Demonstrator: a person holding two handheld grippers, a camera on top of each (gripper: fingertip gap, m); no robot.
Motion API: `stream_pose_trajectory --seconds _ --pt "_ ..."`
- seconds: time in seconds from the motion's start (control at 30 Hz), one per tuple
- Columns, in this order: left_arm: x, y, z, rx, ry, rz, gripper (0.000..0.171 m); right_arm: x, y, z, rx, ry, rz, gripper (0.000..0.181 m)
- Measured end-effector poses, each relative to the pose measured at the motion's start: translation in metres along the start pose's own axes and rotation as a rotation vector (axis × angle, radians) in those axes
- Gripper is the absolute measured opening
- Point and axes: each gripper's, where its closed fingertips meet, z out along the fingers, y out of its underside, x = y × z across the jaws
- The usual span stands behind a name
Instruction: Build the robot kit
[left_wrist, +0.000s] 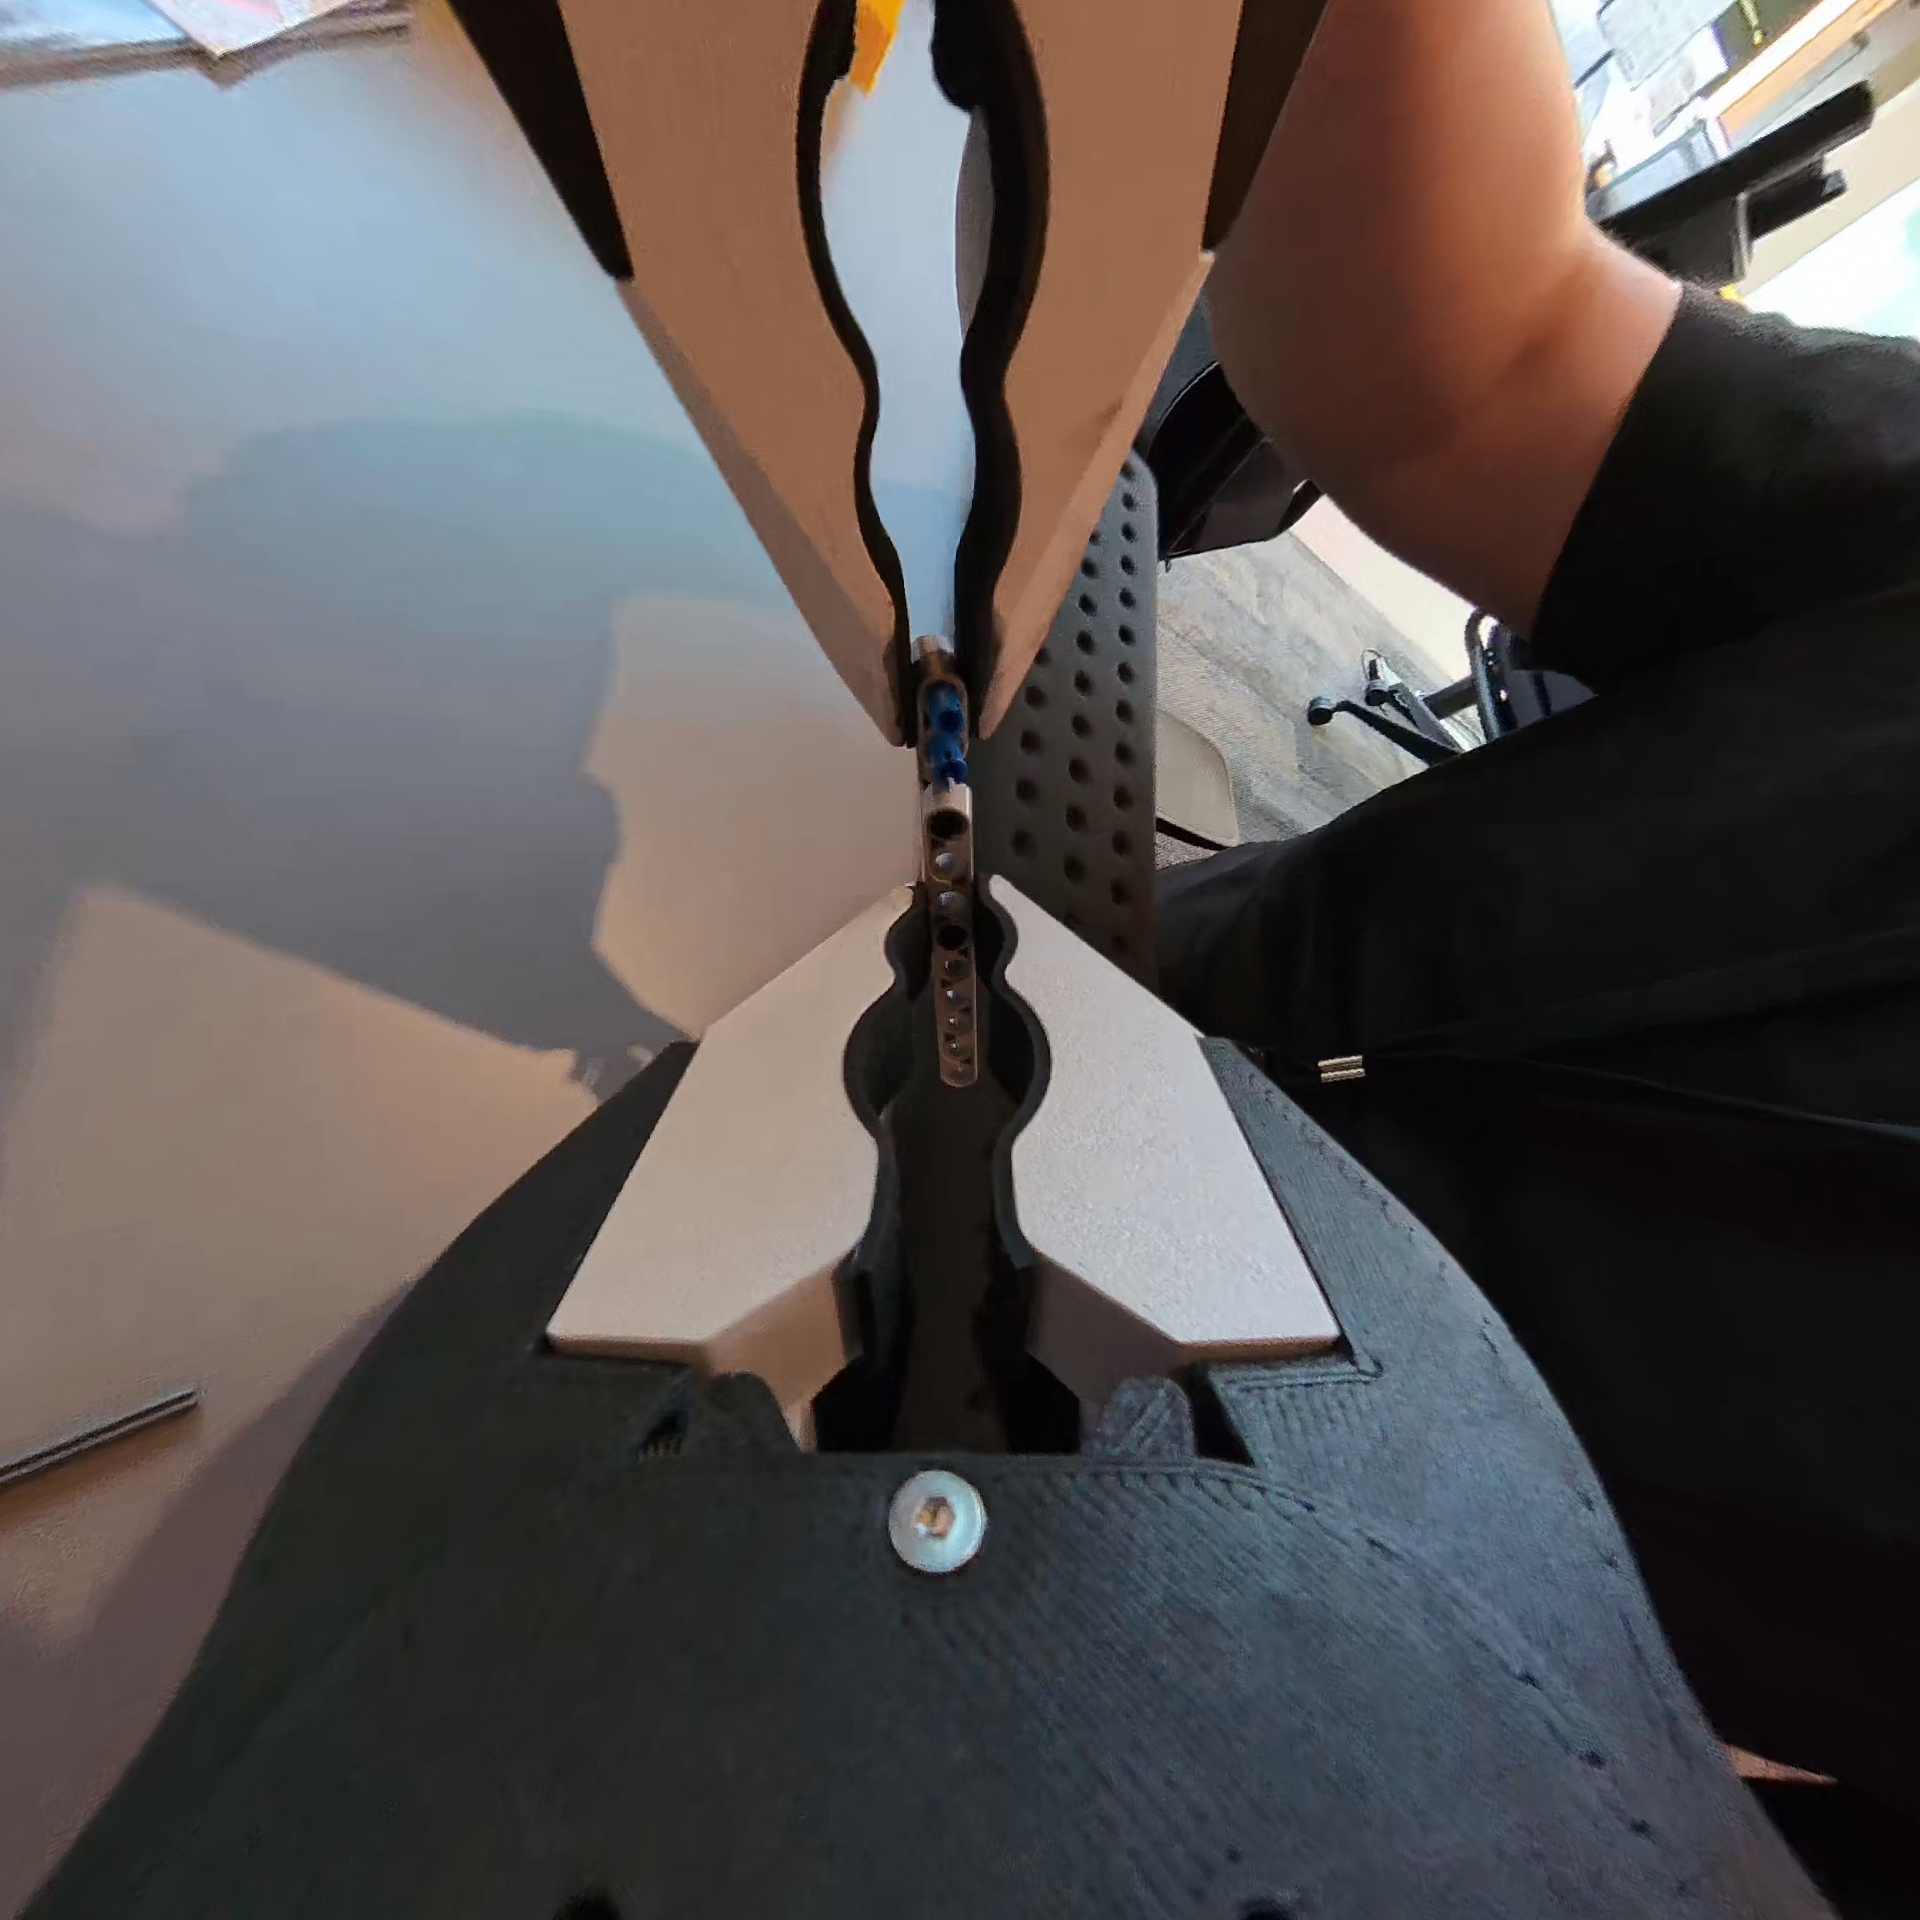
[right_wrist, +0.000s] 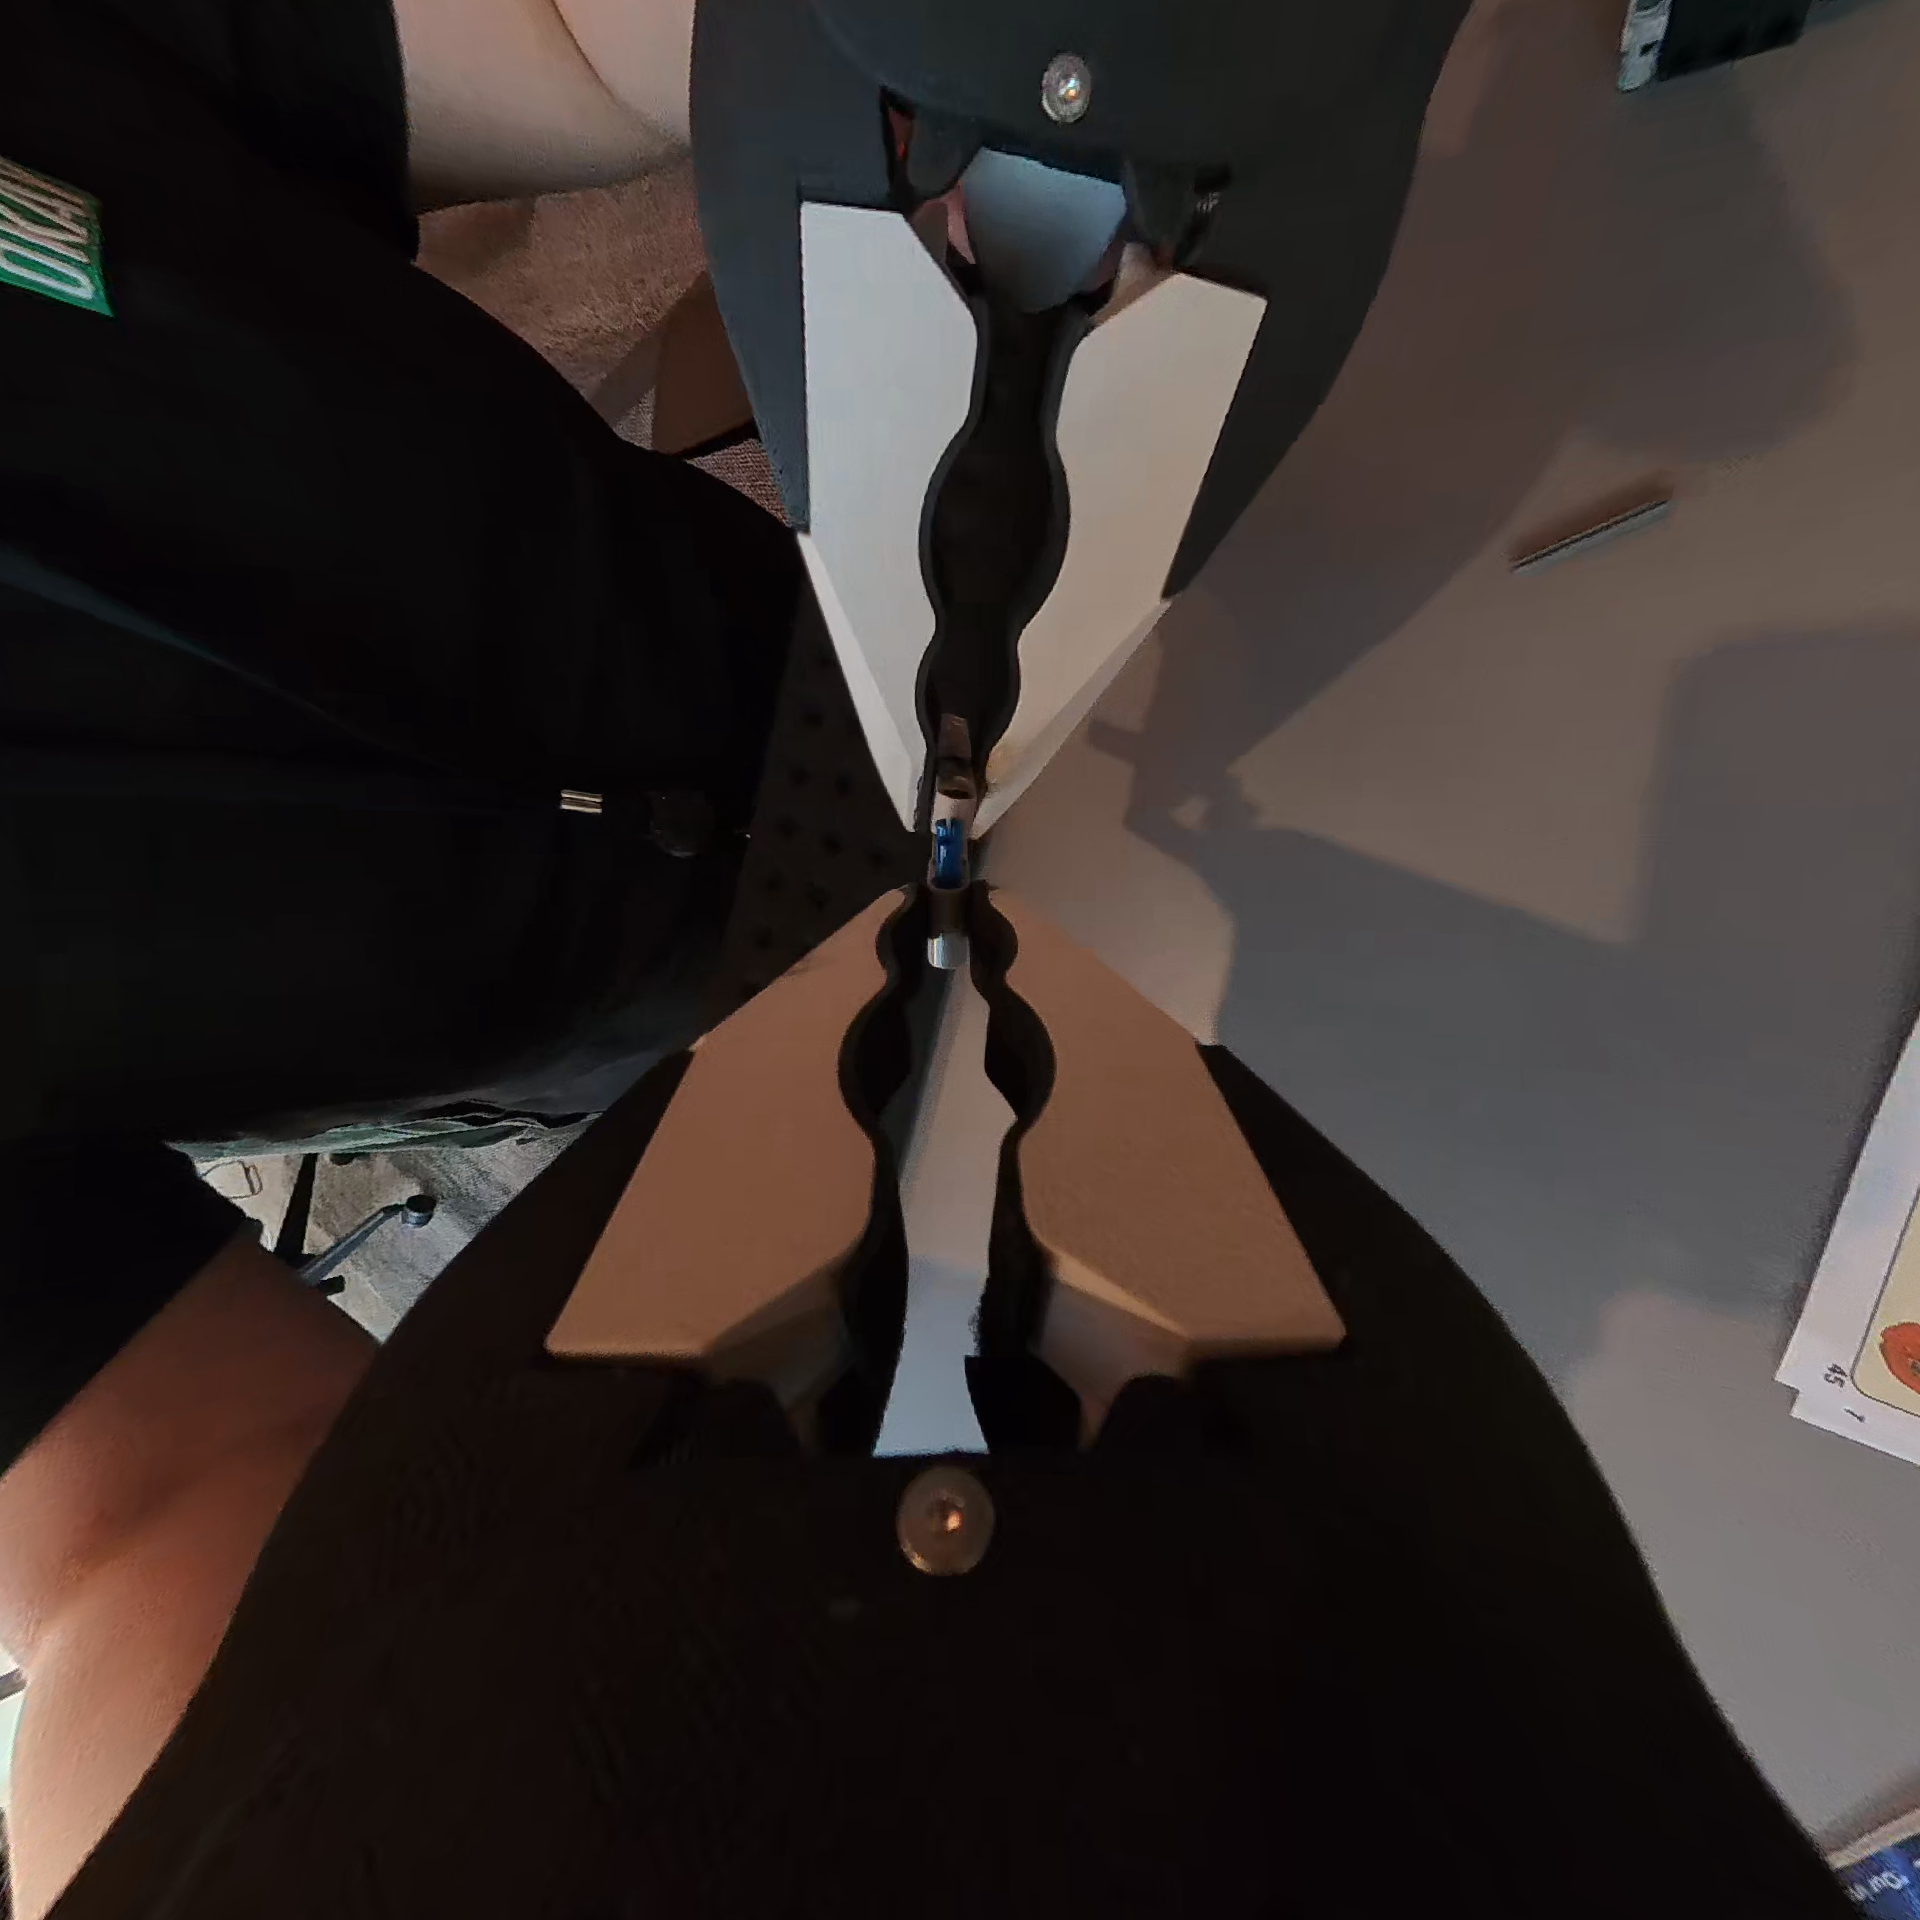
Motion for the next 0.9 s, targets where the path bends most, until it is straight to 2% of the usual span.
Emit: stream_pose_trajectory --seconds 0.33,0.43,0.67,0.77,0.9 --pt "0.009 -0.008 -0.004 -0.002 -0.019 0.062 0.005 -0.010 -0.009 -0.008 -0.193 0.051 0.041 0.005" --pt "0.011 -0.016 -0.006 0.065 -0.013 0.077 0.005 -0.013 -0.013 -0.015 -0.296 0.091 0.051 0.005" --pt "0.020 -0.045 -0.023 0.328 -0.045 0.198 0.005 -0.024 -0.035 -0.039 -0.487 0.197 0.071 0.005" --pt "0.027 -0.052 -0.034 0.403 -0.065 0.234 0.005 -0.030 -0.047 -0.046 -0.508 0.211 0.073 0.005" --pt "0.032 -0.053 -0.042 0.413 -0.118 0.280 0.005 -0.033 -0.057 -0.046 -0.504 0.197 0.087 0.005"
